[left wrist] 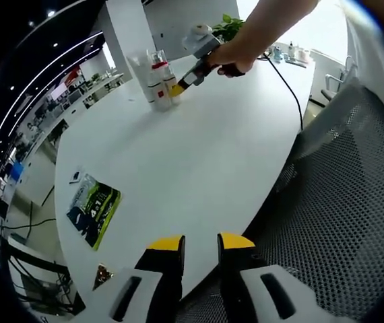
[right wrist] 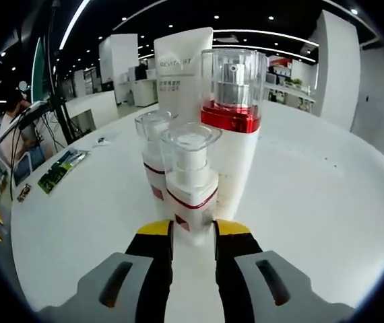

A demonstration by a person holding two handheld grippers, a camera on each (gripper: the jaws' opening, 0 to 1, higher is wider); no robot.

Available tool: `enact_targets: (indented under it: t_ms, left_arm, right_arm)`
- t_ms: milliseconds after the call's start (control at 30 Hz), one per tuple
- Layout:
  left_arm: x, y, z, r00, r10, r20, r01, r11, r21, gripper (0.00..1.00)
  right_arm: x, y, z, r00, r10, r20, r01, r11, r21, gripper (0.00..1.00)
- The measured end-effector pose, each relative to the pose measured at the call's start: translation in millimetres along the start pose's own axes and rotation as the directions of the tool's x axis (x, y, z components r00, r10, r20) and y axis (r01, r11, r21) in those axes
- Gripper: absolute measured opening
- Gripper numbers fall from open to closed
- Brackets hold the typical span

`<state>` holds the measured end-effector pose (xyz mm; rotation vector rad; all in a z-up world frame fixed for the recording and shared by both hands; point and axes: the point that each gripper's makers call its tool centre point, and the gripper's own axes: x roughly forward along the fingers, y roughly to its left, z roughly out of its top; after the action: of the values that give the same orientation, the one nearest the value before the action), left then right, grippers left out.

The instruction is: Arrange the skincare products in the storage area until every visible bottle or jar stands upright without overlapping.

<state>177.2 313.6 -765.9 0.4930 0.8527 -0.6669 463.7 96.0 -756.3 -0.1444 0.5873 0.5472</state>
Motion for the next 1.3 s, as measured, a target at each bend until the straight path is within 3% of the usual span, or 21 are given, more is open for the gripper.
enact_targets:
  t_ms: [700,867,1000,1067,1200,1300]
  left_arm:
    - [-1,2.8,1.7,1.0,0.014,0.01,-0.014,1.0,0.008,0.2]
    - [-1,3.0,0.6,1.0,0.016,0.005,-0.016,1.0,0.01,0.2]
    - [0,3.2,-1.0,1.0,0.018,-0.003,-0.018,1.0,0.014,0.2]
    - [0,3.6,-1.4,1.0,0.02,-0.005,-0.02,1.0,0.014,0.2]
    - [0,4.7,-3.0,1.0,0.026,-0.013,-0.025,1.0,0.015,0.2]
    - [1,5.3,-3.0,0.999,0.029,-0.012,-0.029,1.0,0.008,0.2]
  right_arm:
    - [-14,-9,9.0,0.999,-0.044,-0.011,0.044,0.999,-0.001,0.19]
    - [-20,3,-2.8,0.998,-0.034,-0.048,0.033,0.999,-0.013,0.18]
    - [-25,39,-19.8,0.997,0.032,-0.071,-0.027,0.997,0.072,0.15]
    - [-25,70,-23.3,0.992,0.098,-0.082,-0.089,0.991,0.1,0.15]
    - [-11,138,-7.0,0.969,0.244,-0.046,-0.238,0.965,0.109,0.17]
    - [9,180,9.3,0.948,0.315,-0.035,-0.306,0.938,0.162,0.28]
